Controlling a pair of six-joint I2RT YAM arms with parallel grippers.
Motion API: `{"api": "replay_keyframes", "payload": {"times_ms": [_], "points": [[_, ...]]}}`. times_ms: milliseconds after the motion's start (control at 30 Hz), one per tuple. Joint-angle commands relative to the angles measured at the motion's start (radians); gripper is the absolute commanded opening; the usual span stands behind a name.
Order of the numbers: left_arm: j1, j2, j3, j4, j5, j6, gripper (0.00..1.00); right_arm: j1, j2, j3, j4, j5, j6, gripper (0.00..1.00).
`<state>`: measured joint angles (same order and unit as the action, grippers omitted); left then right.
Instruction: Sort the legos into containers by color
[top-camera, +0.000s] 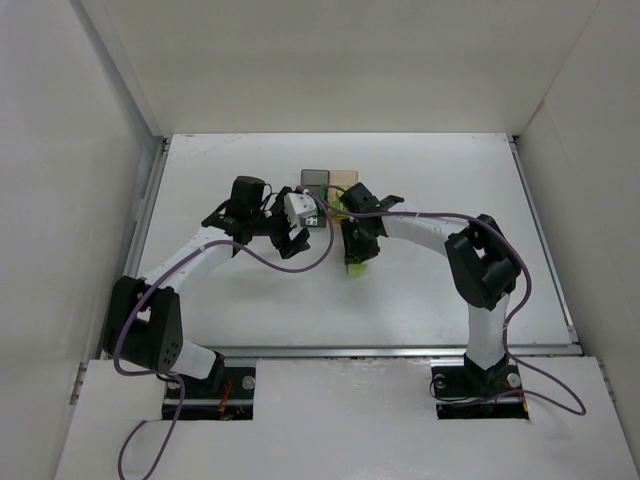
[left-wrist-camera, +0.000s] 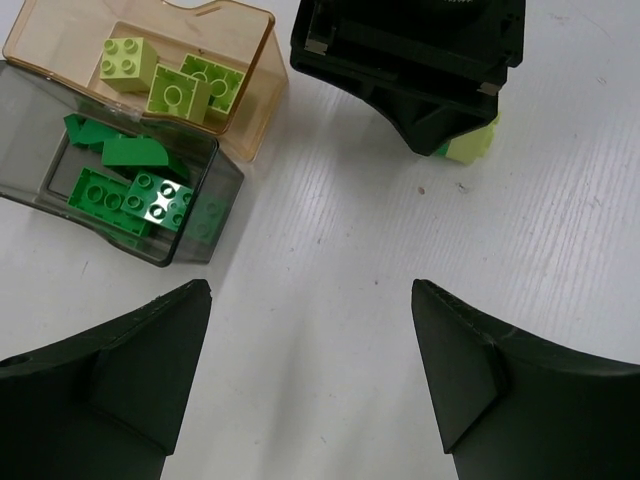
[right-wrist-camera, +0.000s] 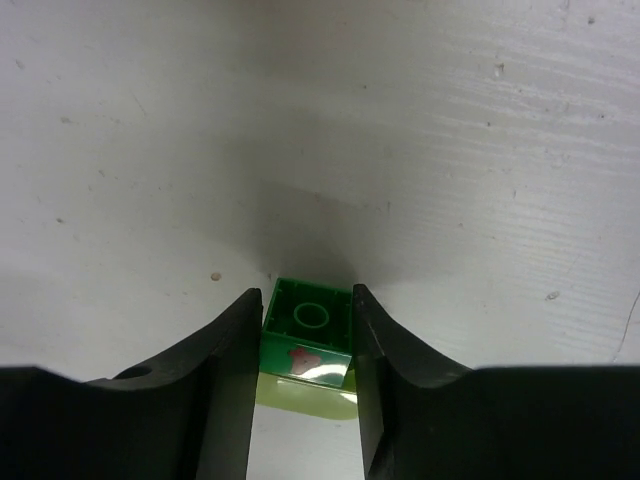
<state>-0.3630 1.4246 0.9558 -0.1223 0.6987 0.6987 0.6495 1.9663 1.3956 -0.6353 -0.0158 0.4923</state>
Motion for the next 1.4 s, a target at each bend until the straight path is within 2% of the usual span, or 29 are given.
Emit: {"api": "replay_keyframes", "payload": {"times_ms": [0,33,100,133,167,333,467,600,733,767,800,867,933,1067,1200,1267,1367], "points": [[-0.001,-0.049,-0.011,0.023,0.016,-0.005,0.78,0.009,0.002,0.04,0.031,-0.013,0.002,0.37],[-0.001,-0.049,-0.011,0.023,0.016,-0.005,0.78,0.009,0.002,0.04,0.031,-0.013,0.002,0.24],[-0.001,-0.049,-0.011,0.023,0.016,-0.005,0.78,0.009,0.002,0.04,0.031,-0.013,0.002,0.12],[-0.001,-0.049,-0.011,0.023,0.016,-0.005,0.78,0.009,-0.007,0.04,0.031,-0.013,0.002,0.01],[-0.001,-0.049,-0.011,0.023,0.027,-0.005,0.78,0.009,-0.018,0.04,0.031,-0.004,0.002,0.0],[-0.01,-0.058,0.015,-0.036,0.061,0.039,0.78,0.009,-0.084,0.062,0.022,-0.004,0.017,0.0],[-0.062,-0.091,0.043,-0.076,0.061,0.165,0.78,-0.014,-0.179,0.124,0.035,-0.067,0.092,0.0],[-0.109,-0.168,0.052,-0.071,0.061,0.396,0.74,-0.051,-0.216,0.213,0.034,-0.154,0.126,0.0],[-0.152,-0.306,-0.029,0.012,0.05,0.735,0.73,-0.051,-0.205,0.255,0.011,-0.18,0.165,0.0],[-0.169,-0.332,-0.096,0.038,0.038,0.822,0.74,-0.051,-0.205,0.246,0.028,-0.19,0.186,0.0],[-0.169,-0.355,-0.133,0.106,0.038,0.992,0.74,-0.051,-0.205,0.223,0.051,-0.219,0.21,0.0],[-0.194,-0.403,-0.225,0.188,0.016,1.103,0.76,-0.051,-0.216,0.203,0.119,-0.246,0.283,0.0],[-0.205,-0.403,-0.238,0.237,-0.001,1.18,0.76,-0.051,-0.216,0.194,0.146,-0.256,0.314,0.0],[-0.205,-0.394,-0.238,0.174,-0.044,1.382,0.69,-0.051,-0.244,0.175,0.175,-0.237,0.367,0.0],[-0.235,-0.371,-0.261,0.234,-0.106,1.45,0.62,-0.051,-0.244,0.186,0.21,-0.272,0.408,0.0],[-0.255,-0.36,-0.261,0.268,-0.131,1.45,0.62,-0.042,-0.233,0.2,0.2,-0.273,0.408,0.0],[-0.264,-0.339,-0.261,0.251,-0.177,1.489,0.59,-0.033,-0.224,0.2,0.2,-0.273,0.408,0.0]]}}
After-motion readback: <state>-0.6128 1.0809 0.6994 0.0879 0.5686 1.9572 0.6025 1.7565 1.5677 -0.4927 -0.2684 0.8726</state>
